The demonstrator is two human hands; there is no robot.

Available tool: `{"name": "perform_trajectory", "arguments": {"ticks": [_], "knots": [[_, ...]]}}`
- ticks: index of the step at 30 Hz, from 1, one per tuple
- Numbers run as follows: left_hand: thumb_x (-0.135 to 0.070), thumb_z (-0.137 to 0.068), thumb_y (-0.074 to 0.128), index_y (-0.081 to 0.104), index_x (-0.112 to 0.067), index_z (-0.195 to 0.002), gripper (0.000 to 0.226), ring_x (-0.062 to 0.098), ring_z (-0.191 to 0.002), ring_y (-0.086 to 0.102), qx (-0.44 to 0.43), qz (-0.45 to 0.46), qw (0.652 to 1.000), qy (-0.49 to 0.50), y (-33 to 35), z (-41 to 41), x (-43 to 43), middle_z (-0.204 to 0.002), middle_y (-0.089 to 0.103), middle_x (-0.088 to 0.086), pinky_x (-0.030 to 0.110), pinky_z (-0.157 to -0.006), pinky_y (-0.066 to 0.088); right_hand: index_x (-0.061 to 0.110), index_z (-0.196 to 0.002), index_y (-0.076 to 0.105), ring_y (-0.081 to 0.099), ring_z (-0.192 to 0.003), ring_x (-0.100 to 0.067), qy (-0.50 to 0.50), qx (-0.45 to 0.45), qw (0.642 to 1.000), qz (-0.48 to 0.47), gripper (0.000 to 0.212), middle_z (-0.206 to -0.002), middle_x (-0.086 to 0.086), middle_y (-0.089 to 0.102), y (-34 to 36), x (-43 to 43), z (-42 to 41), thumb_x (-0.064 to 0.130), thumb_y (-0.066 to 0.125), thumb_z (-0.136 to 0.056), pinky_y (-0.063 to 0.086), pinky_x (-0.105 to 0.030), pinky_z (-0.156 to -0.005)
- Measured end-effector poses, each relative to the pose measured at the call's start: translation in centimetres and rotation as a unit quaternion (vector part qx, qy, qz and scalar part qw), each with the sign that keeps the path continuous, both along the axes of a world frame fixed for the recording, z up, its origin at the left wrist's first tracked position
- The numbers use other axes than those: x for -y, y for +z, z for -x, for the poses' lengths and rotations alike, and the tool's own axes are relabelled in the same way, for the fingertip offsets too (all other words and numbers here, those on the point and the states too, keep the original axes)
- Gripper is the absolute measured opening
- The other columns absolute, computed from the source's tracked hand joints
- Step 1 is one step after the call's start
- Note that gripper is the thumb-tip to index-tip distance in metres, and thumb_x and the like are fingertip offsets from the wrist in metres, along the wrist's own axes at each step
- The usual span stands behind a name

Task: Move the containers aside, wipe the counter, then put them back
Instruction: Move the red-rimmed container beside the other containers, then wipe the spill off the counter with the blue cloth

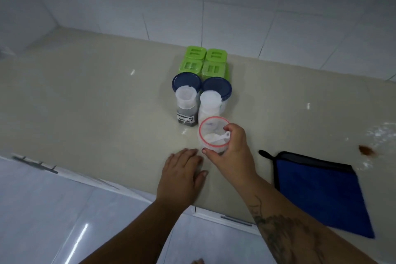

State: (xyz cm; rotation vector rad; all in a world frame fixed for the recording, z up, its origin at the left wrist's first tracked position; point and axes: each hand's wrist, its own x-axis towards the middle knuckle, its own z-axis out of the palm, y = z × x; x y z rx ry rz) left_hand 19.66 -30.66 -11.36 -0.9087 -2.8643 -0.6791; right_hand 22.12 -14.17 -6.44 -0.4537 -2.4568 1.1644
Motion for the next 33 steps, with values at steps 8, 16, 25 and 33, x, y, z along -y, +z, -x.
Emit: {"name": "perform_trajectory", "arguments": {"ticks": [8,16,25,33], "knots": [[-0.036,-0.089,0.058,0.065,-0.022,-0.090,0.016,0.015,-0.083,0.057,-0.021,-0.039,0.992,-0.114,0.4,-0.5,0.6,-0.089,0.064,-0.006,0.034,-0.079,0.046,0.014,-0.128,0.046,0.044,-0.114,-0.008,0.026,-0.011,0.999,-0.023,0.072,-0.125,0.003,0.044,0.5,-2.5,-3.8,0.050,0.073,-0.072,0.036,-0.016,-0.098],[-0.051,-0.085,0.052,0.066,-0.028,-0.105,0.033,0.013,-0.082,0.062,0.063,-0.016,0.975,-0.210,2.1,-3.4,-7.2,-0.093,0.067,-0.010,0.035,-0.074,0.051,0.009,-0.129,0.050,0.048,-0.115,-0.028,-0.206,0.156,0.964,-0.067,0.047,-0.127,-0.015,0.052,0.6,-15.7,-15.3,0.024,0.068,-0.087,0.035,-0.031,-0.097],[-0.049,-0.081,0.066,0.006,-0.032,-0.152,0.094,0.013,-0.138,0.029,0.264,0.059,0.948,-0.165,3.8,-3.2,-21.0,-0.158,0.015,-0.005,0.029,-0.109,0.031,0.020,-0.145,0.035,0.043,-0.125,-0.032,-0.128,0.272,0.950,-0.080,0.072,-0.144,-0.008,0.043,-1.5,-23.1,-18.1,0.040,0.067,-0.084,0.038,-0.049,-0.105],[-0.022,-0.080,0.071,0.061,-0.029,-0.093,0.018,0.012,-0.087,0.057,0.284,0.189,0.927,-0.158,6.1,-3.3,-25.0,-0.100,0.062,-0.003,0.025,-0.072,0.045,0.019,-0.123,0.053,0.054,-0.104,-0.019,0.044,0.308,0.950,-0.024,0.040,-0.119,-0.003,0.055,0.8,-26.8,-16.1,0.023,0.065,-0.085,0.046,-0.031,-0.085]]}}
